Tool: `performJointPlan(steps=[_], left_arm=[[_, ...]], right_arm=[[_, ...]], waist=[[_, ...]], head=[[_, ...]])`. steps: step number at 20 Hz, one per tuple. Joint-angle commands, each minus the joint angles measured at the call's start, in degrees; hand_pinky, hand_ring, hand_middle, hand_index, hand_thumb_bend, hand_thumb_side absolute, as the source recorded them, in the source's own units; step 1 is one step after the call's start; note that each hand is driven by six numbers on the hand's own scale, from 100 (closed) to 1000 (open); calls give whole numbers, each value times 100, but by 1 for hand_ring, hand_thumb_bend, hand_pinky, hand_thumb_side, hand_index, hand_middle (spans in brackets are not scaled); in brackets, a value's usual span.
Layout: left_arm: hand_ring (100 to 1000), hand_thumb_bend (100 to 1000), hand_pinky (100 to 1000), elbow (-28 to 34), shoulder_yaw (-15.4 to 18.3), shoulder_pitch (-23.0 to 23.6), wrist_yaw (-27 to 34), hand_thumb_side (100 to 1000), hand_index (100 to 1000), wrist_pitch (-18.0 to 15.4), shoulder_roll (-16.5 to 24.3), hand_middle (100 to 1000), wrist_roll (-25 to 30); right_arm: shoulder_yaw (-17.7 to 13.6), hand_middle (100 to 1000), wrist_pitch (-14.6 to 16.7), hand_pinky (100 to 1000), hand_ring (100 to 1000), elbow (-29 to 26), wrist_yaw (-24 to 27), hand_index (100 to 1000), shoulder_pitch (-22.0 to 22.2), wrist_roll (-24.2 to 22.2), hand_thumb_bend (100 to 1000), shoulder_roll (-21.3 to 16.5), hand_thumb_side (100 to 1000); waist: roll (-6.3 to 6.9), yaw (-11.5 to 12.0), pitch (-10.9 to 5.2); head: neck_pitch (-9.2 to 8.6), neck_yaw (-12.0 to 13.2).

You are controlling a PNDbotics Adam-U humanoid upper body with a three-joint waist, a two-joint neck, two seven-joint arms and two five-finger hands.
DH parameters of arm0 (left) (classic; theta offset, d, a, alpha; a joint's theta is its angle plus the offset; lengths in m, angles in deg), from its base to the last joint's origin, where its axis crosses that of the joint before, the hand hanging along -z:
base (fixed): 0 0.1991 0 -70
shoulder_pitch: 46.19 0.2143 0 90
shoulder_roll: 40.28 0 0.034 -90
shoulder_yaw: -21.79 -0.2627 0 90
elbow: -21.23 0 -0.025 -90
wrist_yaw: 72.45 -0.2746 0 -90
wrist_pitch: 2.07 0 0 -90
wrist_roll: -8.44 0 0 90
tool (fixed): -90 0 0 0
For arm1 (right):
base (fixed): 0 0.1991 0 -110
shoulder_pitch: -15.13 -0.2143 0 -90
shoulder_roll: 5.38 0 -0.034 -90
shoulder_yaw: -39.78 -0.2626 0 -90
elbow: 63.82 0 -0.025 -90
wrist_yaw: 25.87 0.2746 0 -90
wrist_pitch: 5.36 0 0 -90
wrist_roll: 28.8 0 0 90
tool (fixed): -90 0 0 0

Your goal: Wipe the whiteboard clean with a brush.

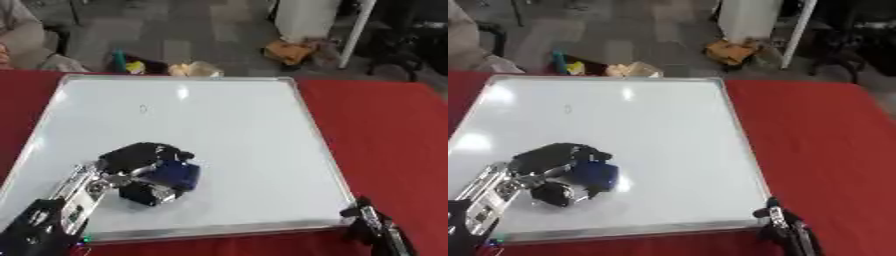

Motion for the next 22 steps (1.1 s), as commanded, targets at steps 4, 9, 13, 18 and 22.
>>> performJointPlan(steps=[4, 9, 13, 18, 22], left_arm=[[829, 246, 765, 67, -9, -45, -61, 866, 978, -23, 20, 745, 15], [823, 171, 762, 66, -1, -43, -61, 813, 974, -1, 22, 735, 20], [814, 100, 758, 64, 11, -43, -47, 741, 969, 59, 22, 712, 8], [807, 100, 755, 62, 26, -49, -33, 648, 966, 154, 21, 698, -10], [806, 100, 754, 70, 25, -58, -36, 564, 964, 187, 29, 697, 8]], right_arm=[[-9, 153, 8, 419, 352, -99, -31, 551, -20, -5, 100, -42, 843], [-9, 153, 9, 419, 352, -95, -31, 551, -22, -4, 100, -39, 843], [-8, 153, 10, 419, 352, -90, -32, 551, -21, -2, 100, -36, 844], [-8, 153, 12, 418, 352, -88, -32, 551, -22, 0, 100, -32, 844], [-9, 153, 13, 419, 352, -85, -32, 551, -23, 1, 100, -31, 844]], waist=[[15, 0, -43], [18, -3, -45], [19, -4, -45], [19, -6, -40], [21, -8, -40]], head=[[41, 16], [41, 13], [40, 10], [42, 6], [46, 3]])
